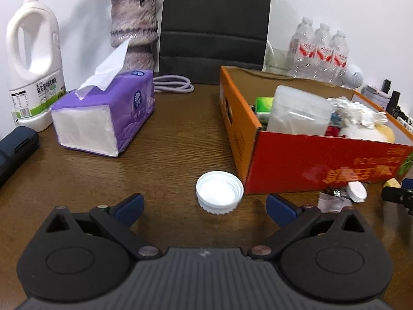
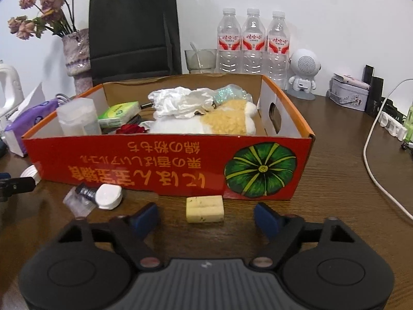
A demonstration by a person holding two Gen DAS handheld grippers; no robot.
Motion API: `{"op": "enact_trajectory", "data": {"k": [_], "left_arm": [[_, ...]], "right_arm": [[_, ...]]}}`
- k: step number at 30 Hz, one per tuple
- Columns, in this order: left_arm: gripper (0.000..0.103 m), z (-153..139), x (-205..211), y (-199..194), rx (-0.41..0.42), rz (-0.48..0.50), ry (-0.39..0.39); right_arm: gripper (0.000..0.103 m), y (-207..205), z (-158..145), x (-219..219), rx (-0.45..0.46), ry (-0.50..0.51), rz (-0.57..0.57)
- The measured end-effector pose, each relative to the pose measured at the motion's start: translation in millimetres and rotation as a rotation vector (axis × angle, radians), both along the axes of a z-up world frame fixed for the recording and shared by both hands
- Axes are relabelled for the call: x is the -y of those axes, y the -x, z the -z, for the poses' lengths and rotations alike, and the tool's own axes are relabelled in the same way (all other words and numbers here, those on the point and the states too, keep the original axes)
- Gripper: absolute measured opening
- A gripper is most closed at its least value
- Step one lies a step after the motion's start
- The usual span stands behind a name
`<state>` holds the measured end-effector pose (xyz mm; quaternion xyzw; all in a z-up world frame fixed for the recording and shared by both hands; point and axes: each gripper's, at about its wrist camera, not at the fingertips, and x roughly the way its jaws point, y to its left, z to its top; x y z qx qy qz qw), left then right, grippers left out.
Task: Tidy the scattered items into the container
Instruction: 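Move both tools back toward the white bottle cap and yellow block, then grasp the white bottle cap with left tool while right tool grasps the yellow block, then carry the cap and yellow block over the box and open both tools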
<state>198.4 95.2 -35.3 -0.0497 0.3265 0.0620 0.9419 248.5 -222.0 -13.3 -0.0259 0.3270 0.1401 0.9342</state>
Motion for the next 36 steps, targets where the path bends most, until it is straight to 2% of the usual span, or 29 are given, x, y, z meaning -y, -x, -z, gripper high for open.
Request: {"op": "enact_trajectory", "data": {"k": [2, 3, 4, 6, 7, 8, 9, 10, 19, 29, 36], "left_arm": [[0.098, 1.3, -0.7, -6.0, -0.012, -0.001, 0.000], [0.089, 1.0, 0.0, -7.1, -0.009, 0.001, -0.003], [0.085, 0.5, 0.9, -7.1, -0.004, 0.008, -0.005], [0.062, -0.9, 3.4, -4.9, 0.010, 0.030, -0.007], [0.058, -1.5, 4.6, -3.8, 0.013, 0.033, -0.011], [0.053, -1.8, 5.5, -3.0, 0.014, 0.031, -0.016], [0.045, -2.2, 5.6, -2.3, 0.016, 0.031, -0.015], [0.041, -2.6, 5.4, -1.5, 0.019, 0.033, -0.011], [0.041, -5.9, 9.6, 18.1, 0.057, 0.049, 0.021], [0.041, -17.2, 35.4, 70.2, 0.140, 0.124, 0.079], [0.041, -20.9, 75.3, 98.4, 0.205, 0.197, 0.038]], "right_arm": [[0.066, -1.5, 0.0, -0.9, 0.003, 0.001, 0.008], [0.066, -1.6, 0.0, -1.4, 0.004, 0.004, 0.010], [0.061, -1.4, 0.0, -1.9, 0.006, 0.008, 0.012], [0.047, -0.1, -0.6, -2.3, 0.014, 0.012, 0.012], [0.036, 0.4, -1.1, -2.6, 0.018, 0.012, 0.010], [0.030, 0.9, -1.4, -2.5, 0.019, 0.009, 0.004], [0.029, 1.0, -1.6, -2.0, 0.018, -0.002, -0.008], [0.029, 1.0, -1.8, -1.5, 0.017, -0.012, -0.018], [0.029, 14.8, -4.8, 2.3, 0.038, -0.045, -0.030], [0.029, 69.6, -17.6, 11.7, 0.127, -0.067, -0.058], [0.029, 101.8, -22.5, 5.5, 0.164, -0.076, -0.107]]}}
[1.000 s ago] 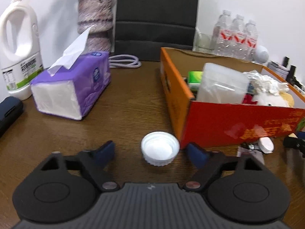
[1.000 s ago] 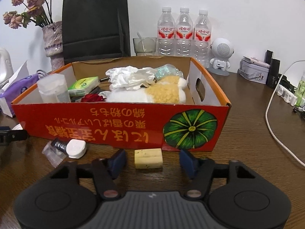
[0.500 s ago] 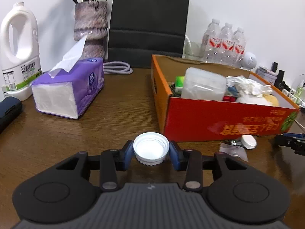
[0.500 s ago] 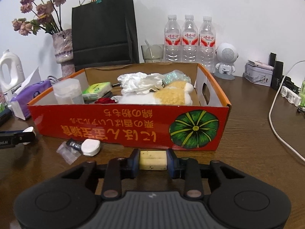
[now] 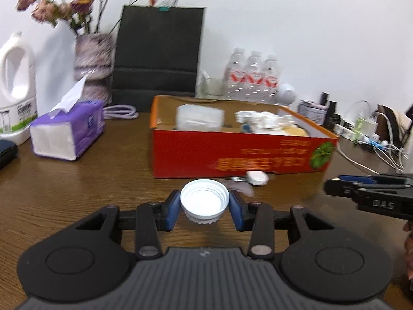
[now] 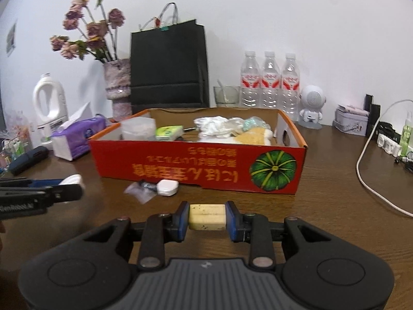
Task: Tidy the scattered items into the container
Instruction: 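Carry the cap and yellow block over the box and open both tools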
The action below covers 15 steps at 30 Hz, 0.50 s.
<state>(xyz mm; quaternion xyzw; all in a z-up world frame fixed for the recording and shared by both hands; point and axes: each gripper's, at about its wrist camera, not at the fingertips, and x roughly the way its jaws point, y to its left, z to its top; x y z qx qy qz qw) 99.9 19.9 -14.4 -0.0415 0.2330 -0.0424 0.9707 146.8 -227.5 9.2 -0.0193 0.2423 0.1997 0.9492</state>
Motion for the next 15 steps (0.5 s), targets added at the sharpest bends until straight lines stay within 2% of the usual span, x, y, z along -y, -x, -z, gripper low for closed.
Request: {"op": "enact_trajectory", "data": {"k": [10, 13, 15], "left_arm": [[0.041, -3.2, 22.8, 4.6, 0.003, 0.071, -0.004], [0.041, -17.3, 21.9, -6.1, 0.025, 0.080, 0.007], [0.041, -33.1, 19.6, -16.5, 0.047, 0.089, 0.042]], "right_arm": [[0.029, 7.8, -3.0, -1.9, 0.005, -0.011, -0.020], [0.029, 0.3, -14.9, -1.7, 0.026, -0.023, -0.024], [0.029, -8.9, -31.2, -1.0, 0.044, -0.054, -0.039]]}}
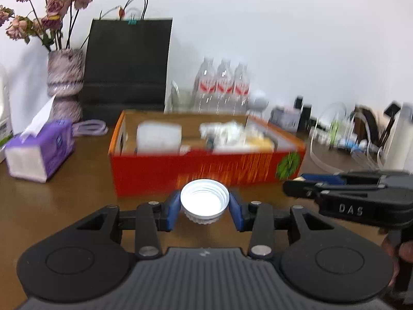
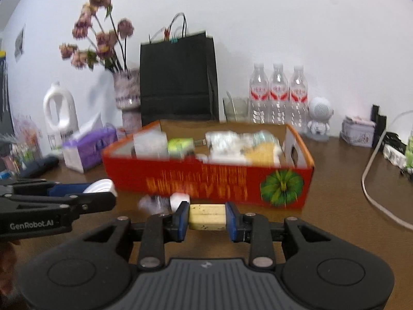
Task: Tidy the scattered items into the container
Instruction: 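Carry the cap and yellow block over the box and open both tools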
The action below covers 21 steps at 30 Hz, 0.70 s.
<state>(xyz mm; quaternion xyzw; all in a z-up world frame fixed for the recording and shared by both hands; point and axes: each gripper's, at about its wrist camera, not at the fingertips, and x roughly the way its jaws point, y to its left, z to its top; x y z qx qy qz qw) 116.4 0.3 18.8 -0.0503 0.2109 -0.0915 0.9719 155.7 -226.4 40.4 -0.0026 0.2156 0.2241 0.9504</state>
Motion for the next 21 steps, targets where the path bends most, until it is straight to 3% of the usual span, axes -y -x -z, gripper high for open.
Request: {"op": "enact_trajectory", "data": {"k": [5, 9, 11, 15, 21], "left_arm": [[0.041, -35.1, -0.7, -44.4, 0.012, 0.006, 0.051], [0.041, -55.4, -2.7, -92.3, -0.056, 0.008, 0.102], [0.041, -61.4, -1.6, -113.3, -0.082, -0.008, 0.088], [0.041, -61.2, 0.6, -153.9, -0.148, -0.050, 0.028], [0.041, -41.4, 0.7, -188.4, -0.225, -0.099, 0.002]], "right_arm": [[0.029, -38.0, -43.2, -9.0, 0.053, 0.006, -0.002], [0.029, -88.5, -67.4, -18.8, 0.017, 0.032, 0.020], [0.029, -112.4, -72.8, -24.0, -0.008, 0.049, 0.034], [0.029, -160.5, -70.3, -30.4, -0.099, 0.081, 0.071], [0.029, -200.4, -39.6, -33.8, -0.204, 0.103, 0.132]]}}
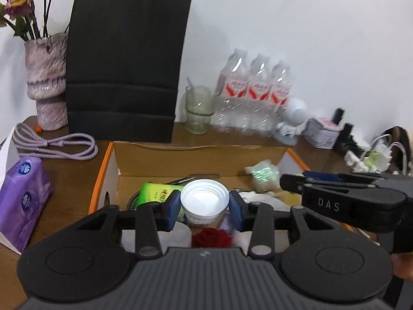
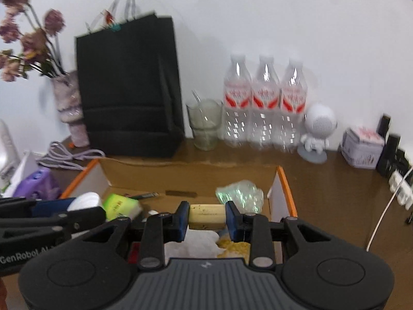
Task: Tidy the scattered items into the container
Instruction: 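Carry the cap and yellow block over the box and open both tools, then move both tools back toward the remaining wrappers in front of the box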
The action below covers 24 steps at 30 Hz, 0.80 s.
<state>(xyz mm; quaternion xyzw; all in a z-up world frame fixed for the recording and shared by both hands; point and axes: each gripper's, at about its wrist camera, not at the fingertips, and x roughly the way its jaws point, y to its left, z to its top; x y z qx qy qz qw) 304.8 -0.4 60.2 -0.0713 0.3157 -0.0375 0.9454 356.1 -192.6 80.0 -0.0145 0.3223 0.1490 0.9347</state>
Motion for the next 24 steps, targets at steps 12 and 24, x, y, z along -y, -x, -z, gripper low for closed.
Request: {"op": "enact_trajectory", "data": {"k": [12, 24], "left_arm": [[0.103, 9.6, -5.1, -15.3, -0.012, -0.030, -0.049], [0.103, 4.0, -10.2, -2.9, -0.006, -0.032, -0.010]], "right_arm": [[0.094, -9.4, 15.8, 8.4, -0.025, -0.006, -0.011], [0.103, 4.0, 2.9, 17.2, -0.001, -0.026, 0.005]]}}
